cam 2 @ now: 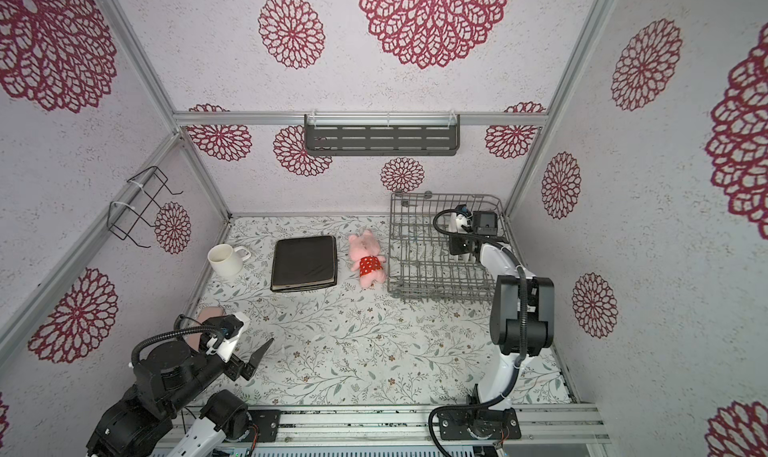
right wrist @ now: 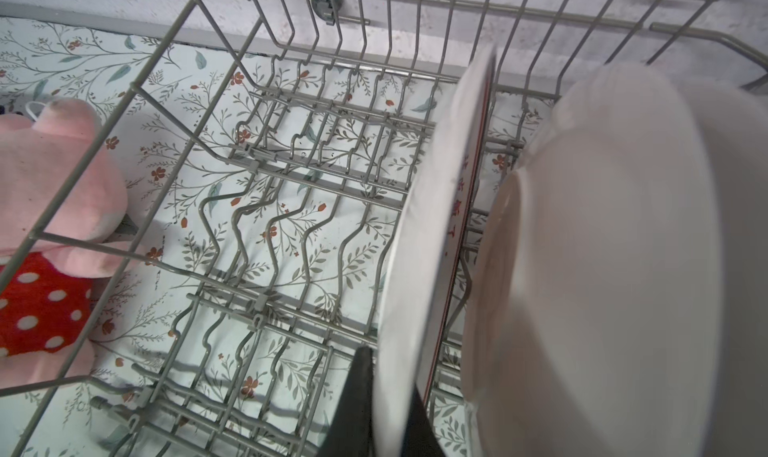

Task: Unload the plates from the dish rack
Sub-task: 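Lift the white plate out of the rack toward the table with the right gripper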

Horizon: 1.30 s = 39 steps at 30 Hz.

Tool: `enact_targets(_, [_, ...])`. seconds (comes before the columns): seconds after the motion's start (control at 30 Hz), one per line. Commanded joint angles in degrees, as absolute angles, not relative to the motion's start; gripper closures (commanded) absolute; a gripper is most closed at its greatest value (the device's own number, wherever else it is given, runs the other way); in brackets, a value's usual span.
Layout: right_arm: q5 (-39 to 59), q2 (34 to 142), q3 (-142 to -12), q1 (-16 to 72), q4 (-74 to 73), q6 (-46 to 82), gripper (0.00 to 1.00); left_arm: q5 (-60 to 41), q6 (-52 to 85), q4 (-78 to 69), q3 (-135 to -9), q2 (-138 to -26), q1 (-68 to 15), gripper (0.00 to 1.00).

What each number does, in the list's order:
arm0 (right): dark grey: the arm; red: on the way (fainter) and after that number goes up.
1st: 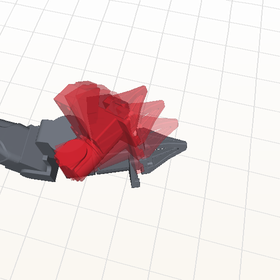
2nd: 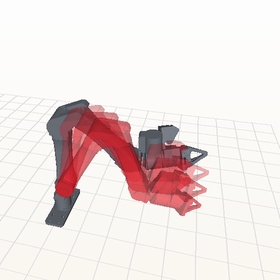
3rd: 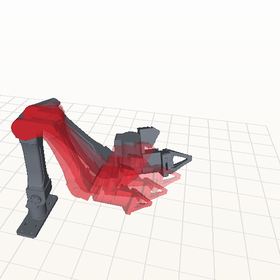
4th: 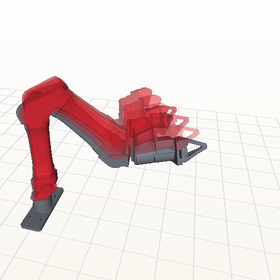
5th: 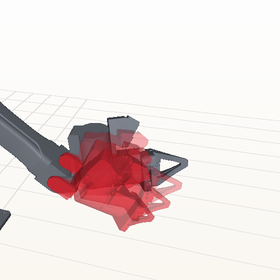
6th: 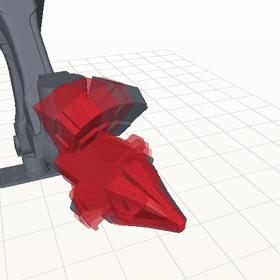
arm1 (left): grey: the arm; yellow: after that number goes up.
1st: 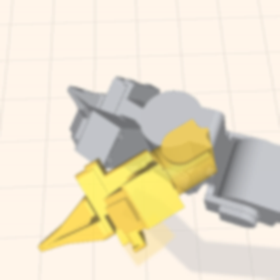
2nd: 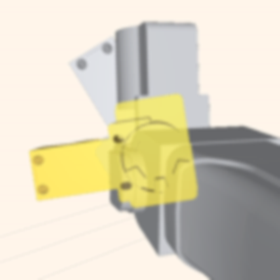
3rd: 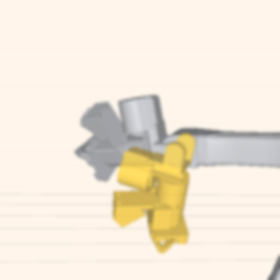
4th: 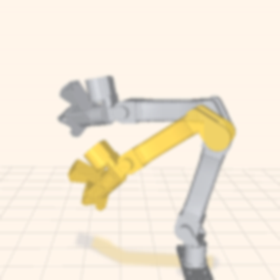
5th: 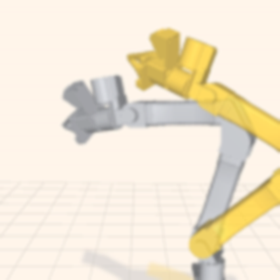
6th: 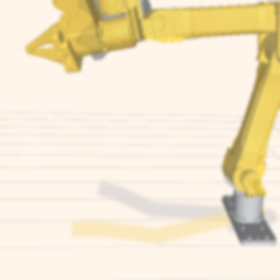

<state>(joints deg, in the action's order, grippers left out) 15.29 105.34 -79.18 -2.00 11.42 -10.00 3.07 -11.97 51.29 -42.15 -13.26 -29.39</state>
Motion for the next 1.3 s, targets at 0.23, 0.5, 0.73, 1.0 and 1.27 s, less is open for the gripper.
enact_targets(0.23, [15.1,103.6,-85.1,-2.1,12.1,-12.0,0.99,4.3,-12.7,49.5,-41.1,-12.8,-30.3,0.03])
enact_targets(0.5, [16.1,101.3,-87.2,-1.5,14.2,-12.0,0.99,4.4,-12.7,49.4,-41.0,-12.6,-30.2,0.03])
enact_targets(0.73, [15.3,97.9,-89.7,2.0,17.4,-14.1,1.00,4.6,-12.8,49.2,-40.8,-12.1,-30.4,0.03])
enact_targets(1.0, [10.7,95.1,-96.1,11.4,22.8,-20.1,1.00,4.8,-12.8,49.0,-40.7,-11.4,-30.5,0.03])
enact_targets(1.27, [7.2,89.1,-90.7,26.1,18.4,-30.8,1.00,5.1,-12.8,48.6,-40.4,-10.2,-30.4,0.03])
